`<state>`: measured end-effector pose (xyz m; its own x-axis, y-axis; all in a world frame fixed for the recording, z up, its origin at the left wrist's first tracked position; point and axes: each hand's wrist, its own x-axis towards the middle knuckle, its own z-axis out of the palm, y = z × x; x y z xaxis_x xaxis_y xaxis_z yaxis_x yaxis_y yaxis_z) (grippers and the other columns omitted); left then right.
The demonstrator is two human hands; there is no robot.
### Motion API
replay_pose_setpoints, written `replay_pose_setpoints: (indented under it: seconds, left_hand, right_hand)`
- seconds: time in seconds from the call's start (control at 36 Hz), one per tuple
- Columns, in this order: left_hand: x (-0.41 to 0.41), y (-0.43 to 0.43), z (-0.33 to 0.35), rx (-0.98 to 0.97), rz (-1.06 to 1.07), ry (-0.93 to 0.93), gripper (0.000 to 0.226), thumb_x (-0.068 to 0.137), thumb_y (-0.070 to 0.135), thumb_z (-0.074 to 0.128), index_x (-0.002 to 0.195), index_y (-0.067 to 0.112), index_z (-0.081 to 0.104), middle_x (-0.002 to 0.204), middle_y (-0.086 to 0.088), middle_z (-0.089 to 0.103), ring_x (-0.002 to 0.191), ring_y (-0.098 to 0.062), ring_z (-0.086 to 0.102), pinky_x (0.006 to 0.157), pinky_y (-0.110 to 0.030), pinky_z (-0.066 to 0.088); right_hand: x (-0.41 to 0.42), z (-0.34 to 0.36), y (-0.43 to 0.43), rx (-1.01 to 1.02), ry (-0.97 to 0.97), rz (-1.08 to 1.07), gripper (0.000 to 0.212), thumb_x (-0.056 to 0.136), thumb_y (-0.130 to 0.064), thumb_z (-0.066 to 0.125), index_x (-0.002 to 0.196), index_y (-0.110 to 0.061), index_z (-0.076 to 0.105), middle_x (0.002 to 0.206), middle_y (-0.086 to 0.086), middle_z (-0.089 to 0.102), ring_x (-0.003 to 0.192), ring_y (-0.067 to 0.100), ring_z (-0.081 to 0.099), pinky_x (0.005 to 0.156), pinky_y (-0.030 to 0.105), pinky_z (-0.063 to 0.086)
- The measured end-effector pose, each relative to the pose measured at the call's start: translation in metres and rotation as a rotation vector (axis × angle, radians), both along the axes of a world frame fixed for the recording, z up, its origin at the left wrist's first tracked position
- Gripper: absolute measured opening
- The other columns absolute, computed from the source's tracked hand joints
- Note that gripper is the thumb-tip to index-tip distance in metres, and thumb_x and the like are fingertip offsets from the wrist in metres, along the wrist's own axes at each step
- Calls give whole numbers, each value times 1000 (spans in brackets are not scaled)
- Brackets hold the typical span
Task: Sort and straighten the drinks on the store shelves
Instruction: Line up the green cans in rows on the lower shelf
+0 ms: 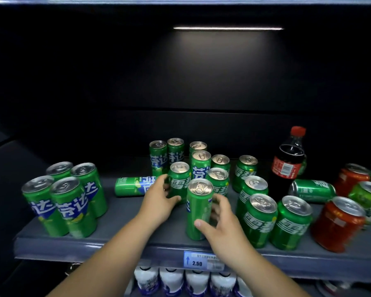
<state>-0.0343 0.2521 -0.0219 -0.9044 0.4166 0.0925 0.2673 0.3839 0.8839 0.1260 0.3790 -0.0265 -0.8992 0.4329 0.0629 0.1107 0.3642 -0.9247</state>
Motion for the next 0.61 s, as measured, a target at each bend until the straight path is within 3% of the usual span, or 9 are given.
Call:
replay_pose_setpoints:
  seconds: [0.08, 0.19, 0.25, 0.33, 0.39, 0.47, 0.53, 0.61]
  left_hand:
    - [3, -21, -5, -5, 35, 5, 67, 81, 5, 78, 138, 23, 47, 121, -3, 59, 105, -17, 62, 92, -31, 50]
    - [8, -57, -8, -13, 24, 21, 49, 83, 6, 76, 119, 32, 55, 118, 4, 62, 100, -7, 64, 90, -26, 50]
    - [13, -74, -7, -8, -17, 19, 49, 84, 5, 73, 113, 41, 55, 118, 8, 63, 101, 0, 63, 87, -19, 49]
    - [21, -97, -5, 42, -58, -8, 53, 86, 1, 67, 114, 45, 56, 122, 9, 64, 108, 3, 62, 91, -20, 51]
    - [28, -109, -1, 111, -68, -29, 51, 82, 10, 68, 118, 44, 55, 125, 11, 62, 114, 1, 60, 95, -22, 51]
    - [35, -123, 3, 193, -68, -59, 60, 73, 34, 73, 126, 45, 49, 129, 19, 58, 117, 7, 56, 89, -18, 50]
    - [35, -131, 3, 197, -55, -41, 73, 68, 49, 78, 131, 50, 42, 131, 26, 54, 120, 11, 52, 95, -21, 49]
    - [32, -139, 0, 214, -16, -32, 76, 71, 45, 78, 133, 54, 36, 131, 27, 56, 124, 8, 51, 102, -23, 45]
  right_hand:
    - [-7, 2, -5, -11, -39, 78, 62, 89, -26, 74, 133, -42, 33, 126, -28, 52, 116, -14, 50, 110, 30, 43]
    - [-27, -1, -20, 28, -46, 97, 85, 66, -55, 79, 139, -43, 37, 134, -17, 56, 124, 3, 55, 107, 38, 48]
    - [-39, -4, -28, 56, -29, 96, 85, 63, -57, 80, 137, -43, 41, 134, -16, 56, 123, 5, 55, 106, 40, 49]
    - [-55, -4, -42, 45, 3, 127, 68, 72, -33, 85, 127, -41, 47, 126, -18, 61, 117, 0, 58, 104, 36, 49]
    - [-66, -5, -51, 10, 21, 164, 62, 76, -18, 84, 120, -39, 47, 123, -17, 63, 114, -3, 60, 104, 35, 50]
    - [-81, -6, -67, -29, 44, 237, 58, 79, -8, 82, 118, -32, 46, 124, -11, 63, 115, -2, 61, 104, 32, 50]
    - [-92, -6, -79, -53, 60, 282, 57, 80, -3, 81, 118, -29, 46, 125, -8, 63, 117, 0, 61, 102, 29, 51]
    - [-105, -6, -94, -92, 63, 375, 57, 81, 4, 77, 122, -23, 47, 126, -3, 64, 117, 3, 63, 95, 23, 51]
